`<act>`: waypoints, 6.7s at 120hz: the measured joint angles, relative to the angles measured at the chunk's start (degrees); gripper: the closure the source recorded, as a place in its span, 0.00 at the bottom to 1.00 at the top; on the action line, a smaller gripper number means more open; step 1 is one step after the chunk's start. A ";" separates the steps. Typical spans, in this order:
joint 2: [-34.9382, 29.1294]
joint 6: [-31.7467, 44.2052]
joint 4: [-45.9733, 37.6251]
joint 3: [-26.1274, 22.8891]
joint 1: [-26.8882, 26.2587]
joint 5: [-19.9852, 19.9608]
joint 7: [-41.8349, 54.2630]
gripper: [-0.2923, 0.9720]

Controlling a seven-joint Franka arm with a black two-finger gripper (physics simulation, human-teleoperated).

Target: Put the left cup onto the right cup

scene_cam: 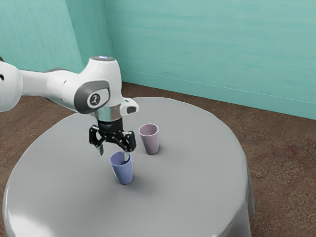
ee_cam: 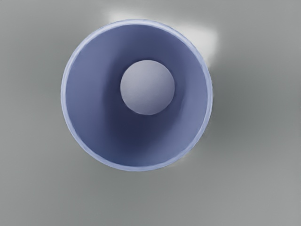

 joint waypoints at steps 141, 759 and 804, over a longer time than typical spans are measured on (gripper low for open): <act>8.63 8.84 3.16 -1.17 -0.31 1.32 -0.97 0.23; 33.37 -6.51 50.07 -1.08 -0.14 5.37 -6.84 0.44; 30.53 -6.73 49.05 -1.00 -0.23 6.06 -6.69 0.27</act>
